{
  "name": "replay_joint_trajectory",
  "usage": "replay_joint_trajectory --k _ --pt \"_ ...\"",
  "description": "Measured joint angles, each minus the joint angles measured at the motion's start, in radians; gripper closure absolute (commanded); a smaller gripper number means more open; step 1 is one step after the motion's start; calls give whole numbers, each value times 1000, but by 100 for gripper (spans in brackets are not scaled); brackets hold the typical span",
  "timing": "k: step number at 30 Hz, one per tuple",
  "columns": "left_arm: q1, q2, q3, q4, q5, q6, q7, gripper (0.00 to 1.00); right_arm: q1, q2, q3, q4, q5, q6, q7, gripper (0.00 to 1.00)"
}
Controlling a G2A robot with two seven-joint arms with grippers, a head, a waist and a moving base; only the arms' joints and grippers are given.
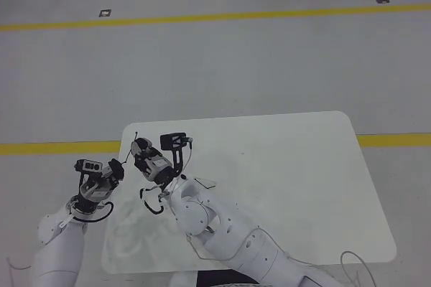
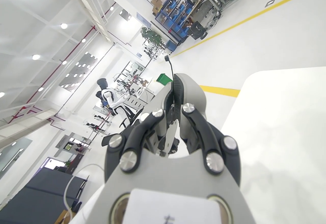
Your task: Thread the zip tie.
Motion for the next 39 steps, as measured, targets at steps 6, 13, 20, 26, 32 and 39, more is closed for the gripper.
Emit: replay_joint_trajectory --k 6,13,20,26,32,39 --pt "0 0 0 0 0 0 0 100 -7 5 -4 -7 -21 -10 7 100" --pt "0 0 0 0 0 0 0 100 -13 9 -6 -13 -25 -7 6 100" --pt "0 0 0 0 0 0 0 100 -16 10 -8 -15 -2 13 -25 100" --pt "0 0 0 0 0 0 0 100 -11 9 -11 -13 11 30 -36 100" --pt "0 0 0 0 0 0 0 100 -10 8 -12 -16 22 16 -36 100" --pt "0 0 0 0 0 0 0 100 -19 12 -3 -33 39 4 -36 100"
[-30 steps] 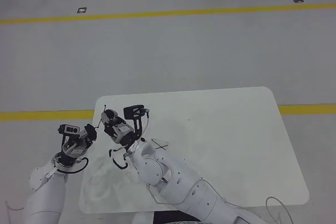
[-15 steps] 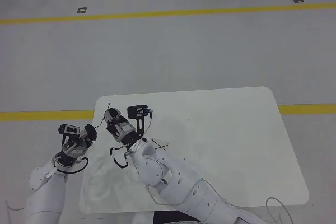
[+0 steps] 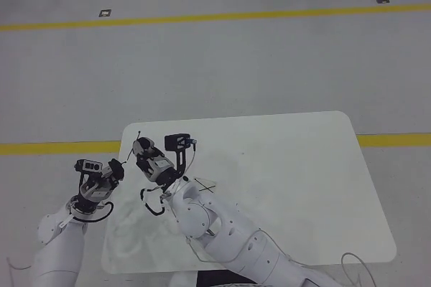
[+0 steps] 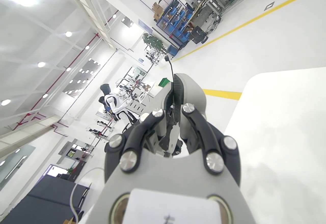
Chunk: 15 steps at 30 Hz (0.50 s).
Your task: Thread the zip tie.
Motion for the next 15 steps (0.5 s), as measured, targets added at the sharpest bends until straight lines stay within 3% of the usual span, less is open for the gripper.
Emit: replay_joint_trajectory --k 15 --pt "0 0 0 0 0 0 0 100 -3 1 3 -5 8 -4 1 100"
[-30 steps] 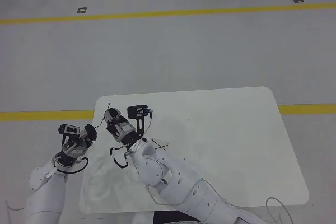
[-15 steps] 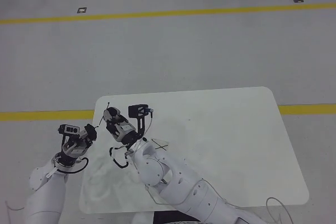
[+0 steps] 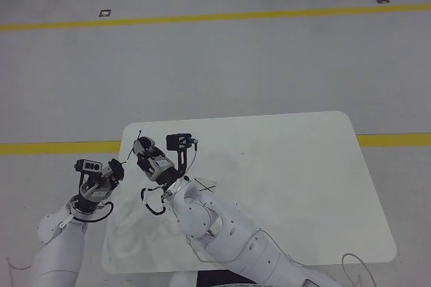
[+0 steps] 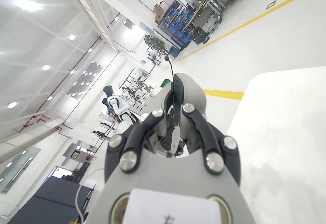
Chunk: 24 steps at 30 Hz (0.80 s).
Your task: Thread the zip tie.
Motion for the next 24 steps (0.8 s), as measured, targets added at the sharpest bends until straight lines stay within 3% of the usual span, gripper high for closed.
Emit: replay_joint_trajectory --k 13,24 --pt "0 0 0 0 0 0 0 100 -13 8 19 -20 -16 -8 10 100" --pt "0 0 0 0 0 0 0 100 -179 79 175 -246 -150 -30 105 100"
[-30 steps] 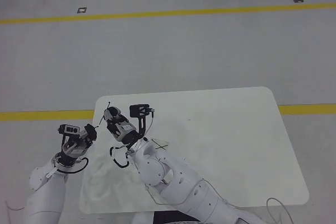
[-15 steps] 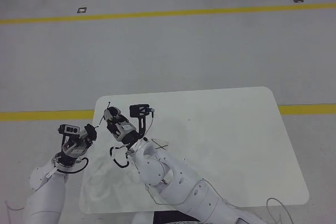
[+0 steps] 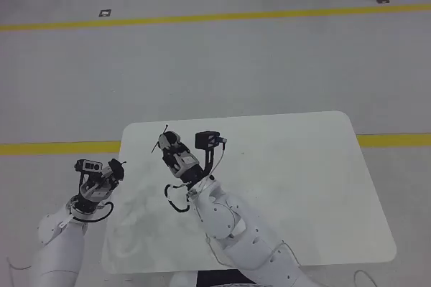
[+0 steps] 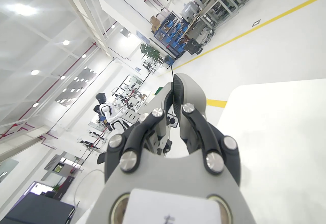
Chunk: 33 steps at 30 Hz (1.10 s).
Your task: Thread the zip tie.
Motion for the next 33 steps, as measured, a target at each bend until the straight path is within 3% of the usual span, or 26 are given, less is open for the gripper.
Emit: replay_joint_trajectory --k 9,16,19,23,27,33 --pt "0 0 0 0 0 0 0 100 -124 43 103 -146 -69 -16 57 100" --pt "0 0 0 -1 0 0 0 100 -139 48 109 -161 -71 -18 65 100" --pt "1 -4 33 -35 28 4 30 100 -139 48 109 -161 -71 -18 65 100" --pt "-7 -13 93 -98 80 0 57 100 -139 48 109 -161 -71 -18 65 100" --pt "-25 -27 119 -140 133 0 72 100 -139 48 109 -161 -71 -18 65 100" --pt "-41 -64 129 -154 176 0 51 100 -139 48 109 -161 -71 -18 65 100"
